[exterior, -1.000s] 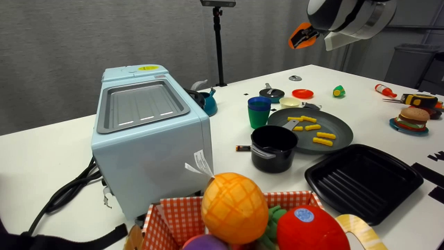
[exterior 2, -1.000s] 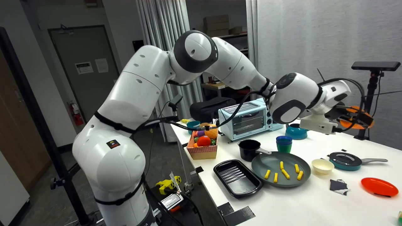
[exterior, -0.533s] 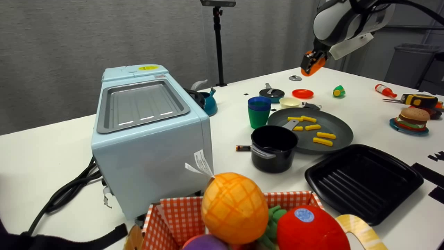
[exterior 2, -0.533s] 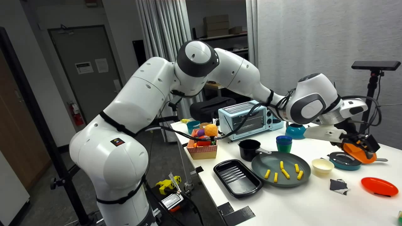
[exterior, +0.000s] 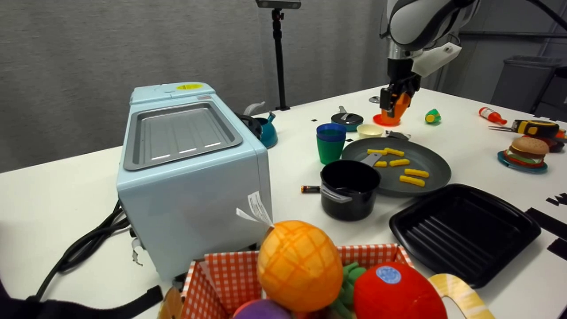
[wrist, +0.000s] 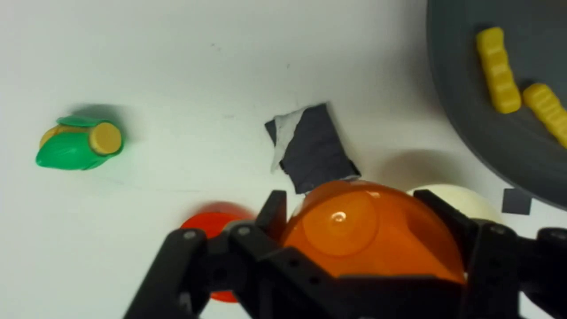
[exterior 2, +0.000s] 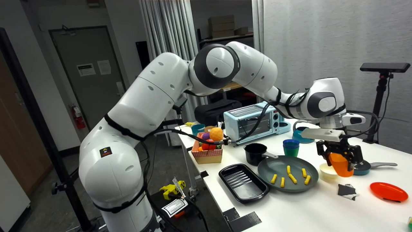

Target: Remove three potato chips from the grey plate and put them in the orange cup, pour the chips out of the orange cup and onto the grey plate

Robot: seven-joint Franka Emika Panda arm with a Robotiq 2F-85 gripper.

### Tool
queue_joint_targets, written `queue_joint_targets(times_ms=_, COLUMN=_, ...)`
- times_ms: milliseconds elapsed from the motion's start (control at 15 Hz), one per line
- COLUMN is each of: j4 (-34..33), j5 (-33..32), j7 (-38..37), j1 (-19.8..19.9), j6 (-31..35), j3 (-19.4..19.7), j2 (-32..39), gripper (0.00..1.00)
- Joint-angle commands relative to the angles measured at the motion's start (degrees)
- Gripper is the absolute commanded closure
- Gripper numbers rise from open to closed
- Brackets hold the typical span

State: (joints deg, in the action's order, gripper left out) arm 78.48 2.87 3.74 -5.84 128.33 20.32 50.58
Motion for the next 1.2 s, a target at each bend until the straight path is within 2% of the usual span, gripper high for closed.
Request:
queue_joint_targets(times_ms=0, j4=-4.98, j5=-2.67, j7=1.25, j1=7.06, j6=-8.62, j3=-8.60, j2=0.43, gripper=0.51)
queue_joint_targets(times_ms=200, j4=-5.96, j5=-2.95, j7=1.25, j1=9.70, j6=-12.62, j3=-11.52, j2=0.65, gripper=0.51)
queue_joint_targets(times_ms=467, j4=-3.43, j5=-3.26, j7=2.82, j1=11.37, j6=-15.58, j3=-13.57, j2=-0.07, gripper=0.51)
queue_joint_targets(times_ms=1067, j4=-1.14, j5=-5.48, j7=2.56, j1=11.62, j6=-14.20, j3=-13.91, j2=0.22, gripper=0.51)
queue_joint_targets(times_ms=1133, j4=-1.14, j5=-5.53, j7=2.51, j1=11.65, j6=-14.37, j3=-13.91, j2=0.26, gripper=0.06)
